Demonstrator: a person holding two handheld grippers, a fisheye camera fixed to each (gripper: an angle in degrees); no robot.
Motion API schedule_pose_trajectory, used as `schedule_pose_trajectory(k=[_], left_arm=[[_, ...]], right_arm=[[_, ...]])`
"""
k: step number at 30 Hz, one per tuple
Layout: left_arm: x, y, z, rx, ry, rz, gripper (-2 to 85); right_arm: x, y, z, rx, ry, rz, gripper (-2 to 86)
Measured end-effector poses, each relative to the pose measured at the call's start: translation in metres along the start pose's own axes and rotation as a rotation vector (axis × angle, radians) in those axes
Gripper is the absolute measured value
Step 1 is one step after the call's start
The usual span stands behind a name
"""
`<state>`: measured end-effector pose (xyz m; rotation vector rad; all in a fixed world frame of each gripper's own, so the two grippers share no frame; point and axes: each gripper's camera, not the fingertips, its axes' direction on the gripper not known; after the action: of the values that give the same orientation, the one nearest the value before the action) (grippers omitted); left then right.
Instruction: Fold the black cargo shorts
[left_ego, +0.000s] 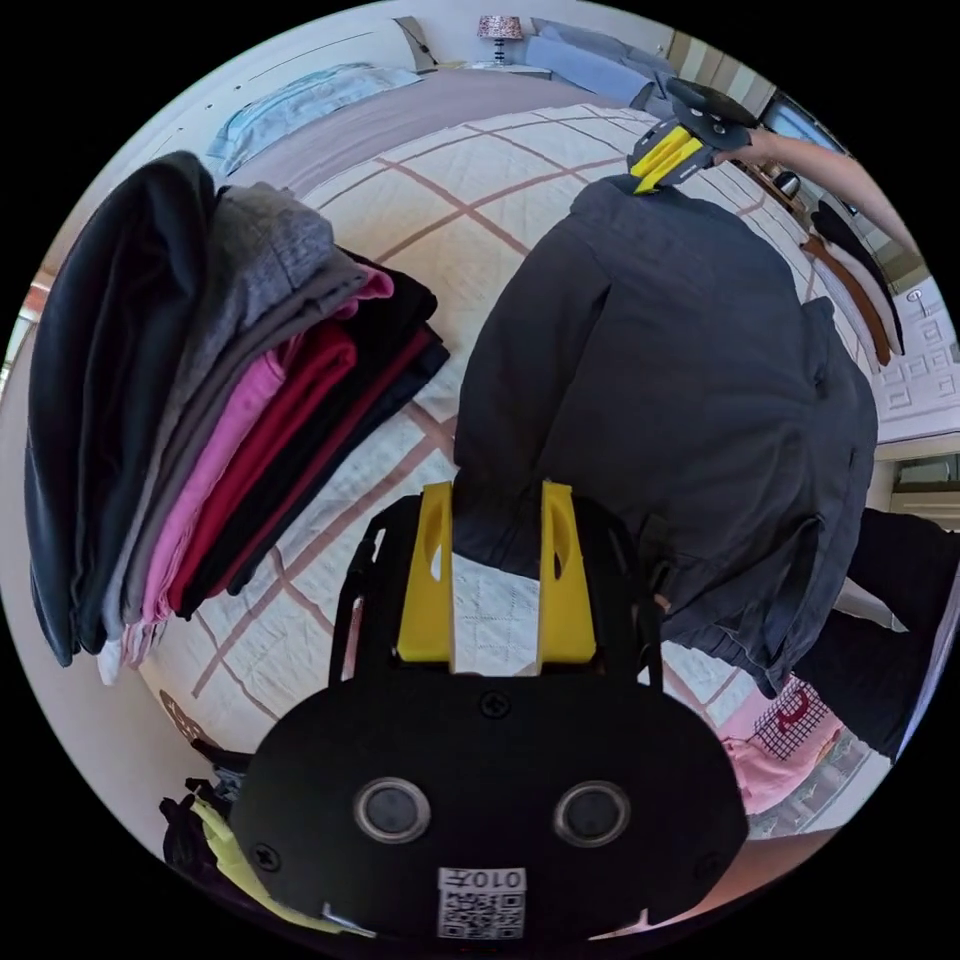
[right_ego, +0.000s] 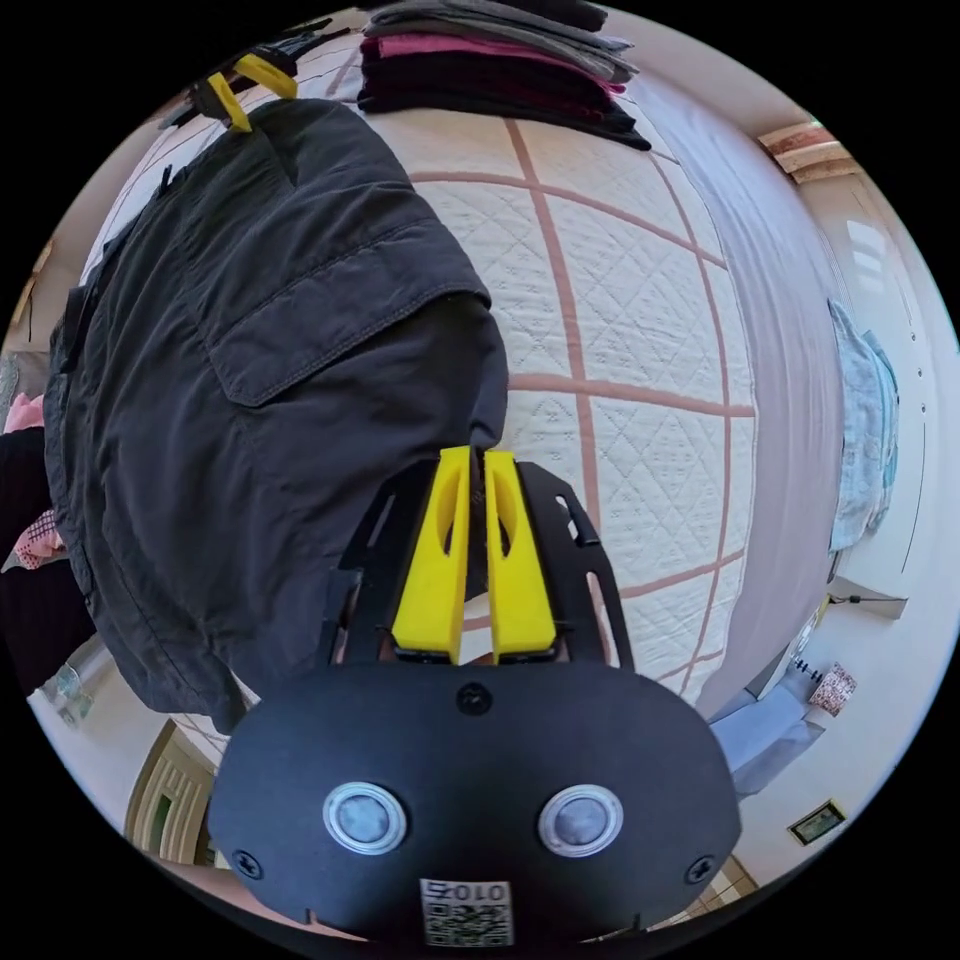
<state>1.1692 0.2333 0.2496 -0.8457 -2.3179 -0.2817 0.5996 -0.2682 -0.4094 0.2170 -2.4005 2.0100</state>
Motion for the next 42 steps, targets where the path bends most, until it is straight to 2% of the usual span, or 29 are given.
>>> schedule_pose_trajectory(k=[2, 5, 8, 10, 13, 15, 19, 21, 24, 28, 30, 35, 38, 42], left_arm=[[-0.009, 0.002, -0.001, 0.012, 0.013, -0.055, 13.4], [-0.022, 0.01, -0.01, 0.153, 0.047, -0.159, 12.4], [-0.027, 0.001, 0.017, 0.072, 0.187, -0.175, 10.3], [-0.024, 0.002, 0.019, 0.078, 0.138, -0.23, 9.0], [-0.009, 0.015, -0.01, 0.202, 0.098, -0.297, 7.2], [0.033, 0.032, -0.054, 0.326, 0.022, -0.234, 6.2], [0.13, 0.064, -0.111, 0.385, -0.048, -0.027, 5.4], [0.188, 0.087, -0.111, 0.29, -0.008, 0.07, 5.0], [0.236, 0.112, -0.076, 0.137, 0.107, 0.108, 4.8], [0.267, 0.122, -0.018, -0.014, 0.17, 0.104, 4.8], [0.276, 0.118, 0.008, -0.085, 0.157, 0.117, 4.8], [0.284, 0.114, 0.018, -0.123, 0.079, 0.17, 5.3], [0.289, 0.117, 0.037, -0.185, 0.054, 0.163, 5.8], [0.286, 0.13, 0.043, -0.19, 0.144, 0.068, 6.2]], right_arm=[[-0.003, 0.008, -0.012, 0.025, 0.028, 0.004, 4.4], [-0.006, 0.023, -0.032, 0.069, 0.069, 0.02, 4.2], [-0.01, 0.042, -0.053, 0.122, 0.104, 0.06, 4.1], [-0.017, 0.065, -0.075, 0.175, 0.118, 0.099, 4.0], [-0.033, 0.117, -0.114, 0.261, 0.106, 0.177, 3.8], [-0.053, 0.161, -0.143, 0.311, 0.092, 0.235, 3.6], [-0.147, 0.28, -0.212, 0.375, 0.035, 0.316, 3.5], [-0.2, 0.323, -0.22, 0.334, -0.041, 0.345, 3.6], [-0.28, 0.362, -0.198, 0.22, -0.192, 0.412, 3.6], [-0.341, 0.356, -0.135, 0.059, -0.232, 0.406, 3.5], [-0.339, 0.354, -0.118, 0.019, -0.254, 0.452, 3.5], [-0.331, 0.371, -0.116, 0.02, -0.221, 0.51, 3.4], [-0.33, 0.388, -0.102, 0.002, -0.299, 0.54, 3.5], [-0.318, 0.435, -0.109, 0.045, -0.412, 0.666, 4.0]])
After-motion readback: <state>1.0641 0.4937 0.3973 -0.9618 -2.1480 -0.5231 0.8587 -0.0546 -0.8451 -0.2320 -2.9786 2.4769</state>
